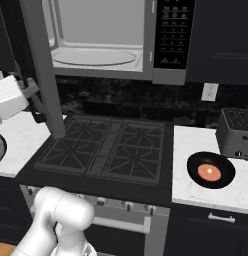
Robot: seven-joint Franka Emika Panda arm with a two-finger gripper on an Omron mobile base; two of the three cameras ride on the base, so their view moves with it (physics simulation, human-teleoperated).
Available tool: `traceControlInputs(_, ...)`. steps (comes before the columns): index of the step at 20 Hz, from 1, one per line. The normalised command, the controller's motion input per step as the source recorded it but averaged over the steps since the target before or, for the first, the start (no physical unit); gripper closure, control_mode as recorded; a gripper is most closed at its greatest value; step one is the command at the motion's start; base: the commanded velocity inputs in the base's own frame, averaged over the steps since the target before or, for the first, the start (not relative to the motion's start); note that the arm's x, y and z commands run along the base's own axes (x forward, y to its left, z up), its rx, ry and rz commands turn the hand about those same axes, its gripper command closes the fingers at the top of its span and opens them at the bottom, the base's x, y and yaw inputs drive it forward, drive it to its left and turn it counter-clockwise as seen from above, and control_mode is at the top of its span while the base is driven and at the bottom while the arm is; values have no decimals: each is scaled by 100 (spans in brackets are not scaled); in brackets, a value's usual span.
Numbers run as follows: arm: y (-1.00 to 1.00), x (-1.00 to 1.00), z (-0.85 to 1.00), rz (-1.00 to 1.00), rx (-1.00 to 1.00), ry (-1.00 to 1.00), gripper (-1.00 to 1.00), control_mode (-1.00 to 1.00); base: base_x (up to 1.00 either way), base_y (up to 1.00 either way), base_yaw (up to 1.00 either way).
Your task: Open the microwave, place the bowl with waffle inside the microwave, then close the microwave door and turn it on.
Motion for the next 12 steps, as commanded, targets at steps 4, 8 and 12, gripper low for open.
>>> traceControlInputs(4, 46, 0, 0, -7, -13, 1, -100, -100, 0, 0, 0)
traceControlInputs(8, 4, 2, 0, 0, -3, 4, -100, -100, 0, 0, 0)
traceControlInputs(12, 4, 7, -1, 0, 0, 10, -100, -100, 0, 0, 0)
